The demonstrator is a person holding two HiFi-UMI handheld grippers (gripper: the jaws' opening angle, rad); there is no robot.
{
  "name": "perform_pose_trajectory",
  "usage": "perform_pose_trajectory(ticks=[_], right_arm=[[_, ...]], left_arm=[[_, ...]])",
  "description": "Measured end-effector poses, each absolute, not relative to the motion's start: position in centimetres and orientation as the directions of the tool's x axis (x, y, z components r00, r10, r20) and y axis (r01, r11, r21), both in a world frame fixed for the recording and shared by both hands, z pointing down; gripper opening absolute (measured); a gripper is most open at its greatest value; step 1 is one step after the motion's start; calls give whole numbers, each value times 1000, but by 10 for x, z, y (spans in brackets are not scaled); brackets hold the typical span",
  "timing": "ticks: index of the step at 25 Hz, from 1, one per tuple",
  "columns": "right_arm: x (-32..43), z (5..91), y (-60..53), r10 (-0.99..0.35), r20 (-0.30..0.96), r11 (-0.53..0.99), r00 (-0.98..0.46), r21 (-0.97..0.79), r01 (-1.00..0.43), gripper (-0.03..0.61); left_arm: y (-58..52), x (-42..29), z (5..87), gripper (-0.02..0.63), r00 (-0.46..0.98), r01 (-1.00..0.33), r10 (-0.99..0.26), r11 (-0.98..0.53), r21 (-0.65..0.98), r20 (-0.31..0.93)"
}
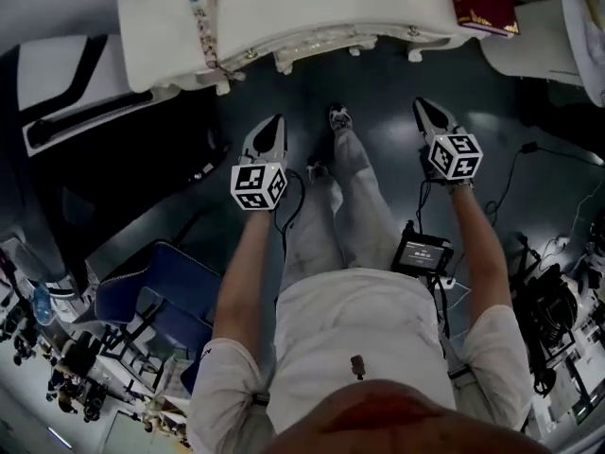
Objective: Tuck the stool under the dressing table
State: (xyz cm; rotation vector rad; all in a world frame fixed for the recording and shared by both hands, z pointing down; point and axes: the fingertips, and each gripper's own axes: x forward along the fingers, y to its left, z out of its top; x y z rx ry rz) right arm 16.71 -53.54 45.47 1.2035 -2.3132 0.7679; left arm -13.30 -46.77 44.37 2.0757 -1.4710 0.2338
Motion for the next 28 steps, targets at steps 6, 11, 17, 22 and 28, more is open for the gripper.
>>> perform_pose_trajectory(ticks=[6,11,17,22,28], right_arm=[[209,309,-540,-731,429,492,-531,-207,-846,6],[234,203,-490,-782,327,484,-530,-215,-848,6],[218,81,-421,-786,180,530,-592,-297,-794,6],[195,23,-397,-791,61,528,-608,-433,-731,6],[148,7,-380,-751,-4,574,-660,-497,-651,6]], left_arm=[[-465,-122,306,7,420,-895,-860,-339,290,291],[-423,-121,205,8,443,-885,-876,-394,248,190],[-362,-131,119,7,451,-877,-884,-416,239,119],[-342,-128,84,7,445,-875,-892,-412,255,83],[-347,-97,40,8,462,-856,-887,-450,254,-13]])
